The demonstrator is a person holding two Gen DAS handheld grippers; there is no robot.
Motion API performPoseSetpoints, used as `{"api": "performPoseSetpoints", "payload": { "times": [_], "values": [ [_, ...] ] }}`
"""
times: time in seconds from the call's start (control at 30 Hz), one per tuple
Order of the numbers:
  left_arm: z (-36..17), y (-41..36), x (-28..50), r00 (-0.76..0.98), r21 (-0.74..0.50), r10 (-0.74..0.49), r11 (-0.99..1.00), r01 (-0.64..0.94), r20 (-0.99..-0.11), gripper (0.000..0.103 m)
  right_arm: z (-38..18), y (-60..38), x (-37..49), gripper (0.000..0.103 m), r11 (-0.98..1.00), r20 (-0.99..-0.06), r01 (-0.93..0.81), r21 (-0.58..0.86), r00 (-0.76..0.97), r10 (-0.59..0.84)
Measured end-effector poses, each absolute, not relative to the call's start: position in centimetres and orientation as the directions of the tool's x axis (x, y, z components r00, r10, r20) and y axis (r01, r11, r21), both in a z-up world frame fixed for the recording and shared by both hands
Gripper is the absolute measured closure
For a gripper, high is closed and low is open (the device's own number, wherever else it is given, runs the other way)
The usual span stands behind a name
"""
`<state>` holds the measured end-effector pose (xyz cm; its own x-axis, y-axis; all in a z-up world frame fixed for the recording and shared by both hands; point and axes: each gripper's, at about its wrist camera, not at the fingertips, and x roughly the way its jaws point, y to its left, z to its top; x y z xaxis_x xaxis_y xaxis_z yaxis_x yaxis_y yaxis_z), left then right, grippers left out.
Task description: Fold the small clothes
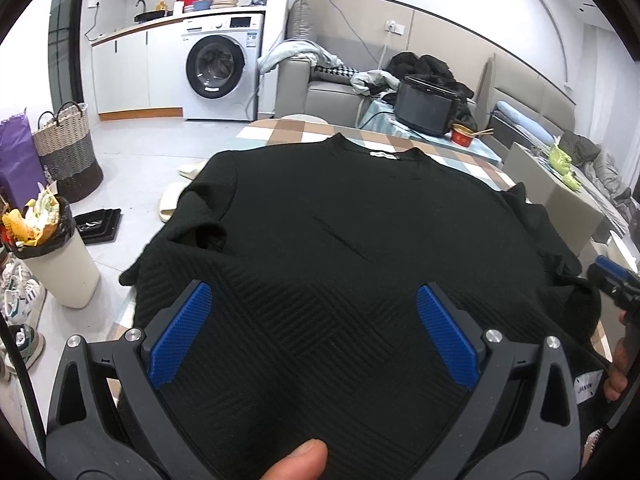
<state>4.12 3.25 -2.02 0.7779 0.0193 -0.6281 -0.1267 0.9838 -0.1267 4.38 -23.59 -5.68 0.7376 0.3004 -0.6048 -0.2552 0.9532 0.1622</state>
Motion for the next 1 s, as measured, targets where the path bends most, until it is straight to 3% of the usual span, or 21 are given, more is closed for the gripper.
{"api": "performPoseSetpoints", "payload": {
  "times": [0.4, 0.47, 0.6, 0.77, 1.0],
  "values": [
    [-2.6, 6.5, 8.1, 0.726, -0.147, 0.066, 0.963, -0.226, -0.685, 0.001, -6.2, -32.2, 8.0, 0.0, 0.925, -0.64, -0.023, 0.38, 0.715, 0.281],
    [-2.7, 7.2, 8.6, 0.724, -0.148, 0.074, 0.96, -0.238, -0.686, 0.005, -6.8, -34.3, 8.4, 0.001, 0.916, -0.661, 0.045, 0.398, 0.706, 0.252],
    [-2.8, 8.4, 9.3, 0.73, -0.141, 0.1, 0.955, -0.261, -0.676, 0.008, -8.8, -38.4, 9.5, 0.018, 0.88, -0.721, 0.192, 0.434, 0.659, 0.212],
    [-2.9, 9.2, 10.7, 0.717, -0.139, 0.115, 0.948, -0.285, -0.688, 0.008, -11.2, -42.5, 10.8, 0.028, 0.808, -0.747, 0.319, 0.495, 0.631, 0.209],
    [-2.9, 8.4, 12.3, 0.713, -0.123, 0.117, 0.953, -0.275, -0.691, 0.008, -12.4, -43.9, 13.1, 0.029, 0.794, -0.771, 0.367, 0.485, 0.608, 0.191]
  ]
}}
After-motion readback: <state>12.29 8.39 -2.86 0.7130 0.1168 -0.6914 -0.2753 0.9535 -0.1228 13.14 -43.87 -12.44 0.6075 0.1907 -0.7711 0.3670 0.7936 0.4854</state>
